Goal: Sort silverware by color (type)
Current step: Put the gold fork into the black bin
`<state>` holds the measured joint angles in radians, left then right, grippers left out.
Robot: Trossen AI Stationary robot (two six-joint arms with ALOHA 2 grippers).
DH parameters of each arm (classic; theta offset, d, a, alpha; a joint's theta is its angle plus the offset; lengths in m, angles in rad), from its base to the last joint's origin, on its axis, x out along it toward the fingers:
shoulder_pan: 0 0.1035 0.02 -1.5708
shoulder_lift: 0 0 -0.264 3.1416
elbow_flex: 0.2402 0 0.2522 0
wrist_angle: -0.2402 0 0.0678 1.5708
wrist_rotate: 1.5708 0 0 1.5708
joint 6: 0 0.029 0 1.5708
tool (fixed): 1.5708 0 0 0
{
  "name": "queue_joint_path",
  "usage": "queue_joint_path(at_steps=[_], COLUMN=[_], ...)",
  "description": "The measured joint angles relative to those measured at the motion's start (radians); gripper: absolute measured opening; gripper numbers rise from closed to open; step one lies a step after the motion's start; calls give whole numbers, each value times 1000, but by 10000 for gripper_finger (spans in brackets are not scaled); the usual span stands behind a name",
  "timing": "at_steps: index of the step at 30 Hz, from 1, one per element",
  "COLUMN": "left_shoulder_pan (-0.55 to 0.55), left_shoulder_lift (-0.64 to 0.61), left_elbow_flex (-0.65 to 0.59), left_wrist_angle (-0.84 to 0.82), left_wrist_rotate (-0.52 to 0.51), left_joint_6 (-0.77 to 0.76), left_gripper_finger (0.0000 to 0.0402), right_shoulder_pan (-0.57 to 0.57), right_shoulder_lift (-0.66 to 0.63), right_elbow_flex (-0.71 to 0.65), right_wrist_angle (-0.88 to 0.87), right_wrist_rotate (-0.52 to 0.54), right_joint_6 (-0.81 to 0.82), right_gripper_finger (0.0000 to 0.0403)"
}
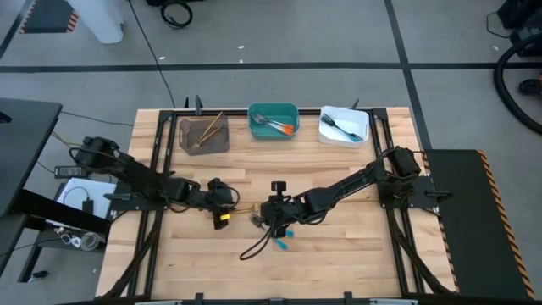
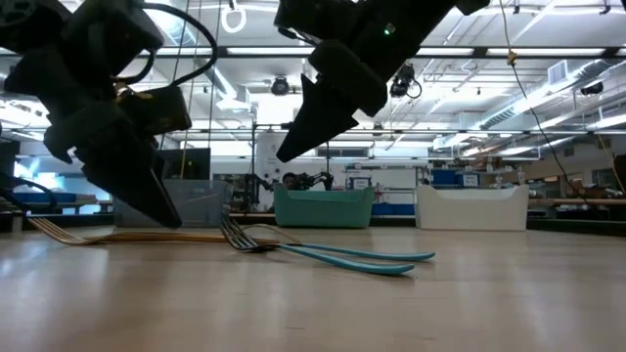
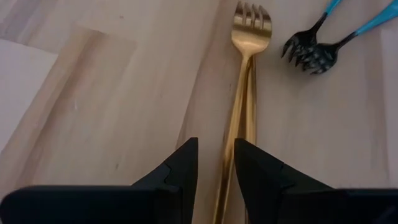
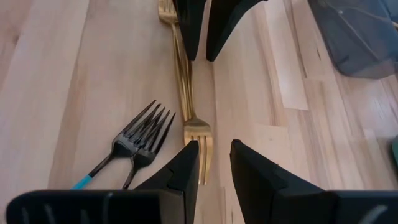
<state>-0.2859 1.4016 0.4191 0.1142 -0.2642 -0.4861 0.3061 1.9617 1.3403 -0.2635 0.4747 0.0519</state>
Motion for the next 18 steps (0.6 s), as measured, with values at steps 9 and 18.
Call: queue_joint_path(at_steps=[9, 18], left_shoulder_pan=[0, 0], left_shoulder_lift=[20, 18], left_elbow_flex=[1, 1], left_wrist_angle=[0, -4], left_wrist_rotate=[22, 25], left_joint_6=[21, 27], left_gripper_finger=[112, 112], right_shoulder_pan=[2, 2], right_shoulder_lift=[0, 0], right_elbow_flex=[0, 0], right_wrist_angle=[0, 0], right_wrist_rotate=[-1, -4], right_joint_6=[5, 16], right_gripper_finger=[99, 99])
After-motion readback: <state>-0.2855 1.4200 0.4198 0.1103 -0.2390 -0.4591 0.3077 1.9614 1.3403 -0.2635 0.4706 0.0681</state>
